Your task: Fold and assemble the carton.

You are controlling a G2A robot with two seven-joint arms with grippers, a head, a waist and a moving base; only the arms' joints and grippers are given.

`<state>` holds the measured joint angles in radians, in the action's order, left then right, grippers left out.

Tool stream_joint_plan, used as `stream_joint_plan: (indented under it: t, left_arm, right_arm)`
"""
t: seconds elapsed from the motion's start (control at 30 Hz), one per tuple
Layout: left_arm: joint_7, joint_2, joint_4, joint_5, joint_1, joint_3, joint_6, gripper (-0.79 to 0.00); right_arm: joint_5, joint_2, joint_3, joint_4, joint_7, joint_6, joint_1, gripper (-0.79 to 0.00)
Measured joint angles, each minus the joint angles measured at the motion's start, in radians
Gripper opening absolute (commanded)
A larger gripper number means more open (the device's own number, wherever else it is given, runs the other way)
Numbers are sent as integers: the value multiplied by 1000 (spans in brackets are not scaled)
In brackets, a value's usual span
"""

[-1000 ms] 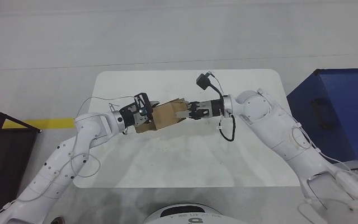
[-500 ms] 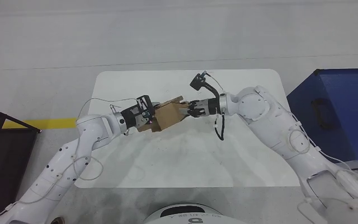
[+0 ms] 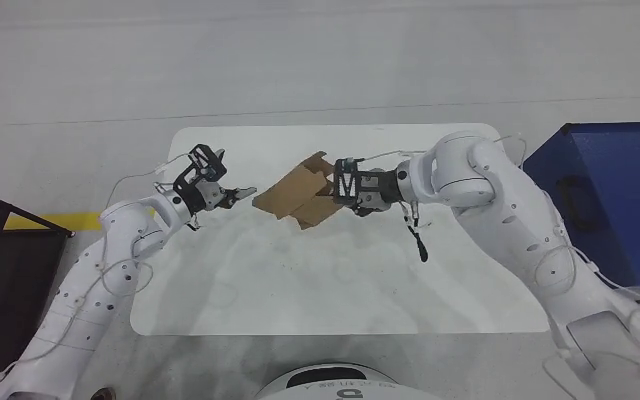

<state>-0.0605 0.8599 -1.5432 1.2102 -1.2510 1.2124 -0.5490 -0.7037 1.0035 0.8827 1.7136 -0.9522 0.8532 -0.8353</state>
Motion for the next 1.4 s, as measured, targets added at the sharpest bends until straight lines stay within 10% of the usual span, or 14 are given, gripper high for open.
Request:
stream_joint_plan:
  t: [0.37,0.77,1.23,1.4]
  left_arm:
    - [-43,-3,-60,-183,-84,93,13,0]
    - [-116,5,-89,-236,-62,112,25,0]
    - [-129,13,-94,-273,-46,94,41,0]
    - [-125,16,-112,-280,-41,87,30,0]
  right_arm:
    - [-10,2,-20,11,8,7,-10,-785]
    - [-730,-34,-335,215,147,161,267,-785]
    - [-743,-41,-360,215,184,157,303,-785]
    - [-872,-47,-359,253,437,159,295,-785]
